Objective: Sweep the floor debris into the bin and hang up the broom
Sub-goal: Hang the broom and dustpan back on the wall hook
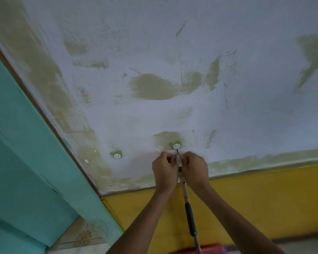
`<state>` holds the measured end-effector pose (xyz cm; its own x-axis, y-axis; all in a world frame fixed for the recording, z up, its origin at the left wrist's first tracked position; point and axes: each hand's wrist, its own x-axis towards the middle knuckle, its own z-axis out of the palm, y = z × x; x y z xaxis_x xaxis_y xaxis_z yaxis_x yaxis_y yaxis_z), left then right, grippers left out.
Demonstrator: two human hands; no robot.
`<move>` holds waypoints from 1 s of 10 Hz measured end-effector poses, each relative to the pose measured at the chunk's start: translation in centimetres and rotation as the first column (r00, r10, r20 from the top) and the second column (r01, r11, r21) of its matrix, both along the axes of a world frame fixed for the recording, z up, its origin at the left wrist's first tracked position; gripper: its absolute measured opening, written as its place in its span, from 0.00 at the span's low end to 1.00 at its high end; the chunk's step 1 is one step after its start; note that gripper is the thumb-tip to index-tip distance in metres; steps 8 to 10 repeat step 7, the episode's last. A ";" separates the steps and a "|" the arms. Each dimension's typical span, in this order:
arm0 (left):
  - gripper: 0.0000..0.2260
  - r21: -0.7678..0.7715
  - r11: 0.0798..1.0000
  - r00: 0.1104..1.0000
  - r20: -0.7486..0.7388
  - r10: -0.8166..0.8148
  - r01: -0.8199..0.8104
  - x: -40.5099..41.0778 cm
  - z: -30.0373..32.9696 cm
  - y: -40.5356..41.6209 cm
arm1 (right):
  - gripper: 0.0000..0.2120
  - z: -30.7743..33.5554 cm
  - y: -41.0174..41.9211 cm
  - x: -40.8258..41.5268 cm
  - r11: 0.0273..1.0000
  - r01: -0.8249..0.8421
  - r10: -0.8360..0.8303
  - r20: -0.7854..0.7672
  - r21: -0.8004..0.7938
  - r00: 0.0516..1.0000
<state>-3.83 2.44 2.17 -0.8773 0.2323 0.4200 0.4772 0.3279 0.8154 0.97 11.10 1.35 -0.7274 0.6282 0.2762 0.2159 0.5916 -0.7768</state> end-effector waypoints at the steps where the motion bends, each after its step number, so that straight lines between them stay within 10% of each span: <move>1: 0.08 0.015 1.000 0.999 0.029 -0.022 0.022 0.0 0.0 -0.1 | 0.12 -0.3 -0.4 0.0 0.999 0.027 -0.027 0.008 0.017 1.000; 5: 0.12 -0.332 0.929 0.986 0.059 -0.153 0.164 0.2 3.0 -2.4 | 0.16 3.0 -1.8 1.8 0.998 0.061 -0.061 0.093 0.010 0.994; 10: 0.13 -0.354 0.919 0.984 0.101 -0.144 0.171 1.5 3.2 -5.3 | 0.11 3.7 -3.0 5.0 0.999 -0.035 0.032 0.134 0.015 0.990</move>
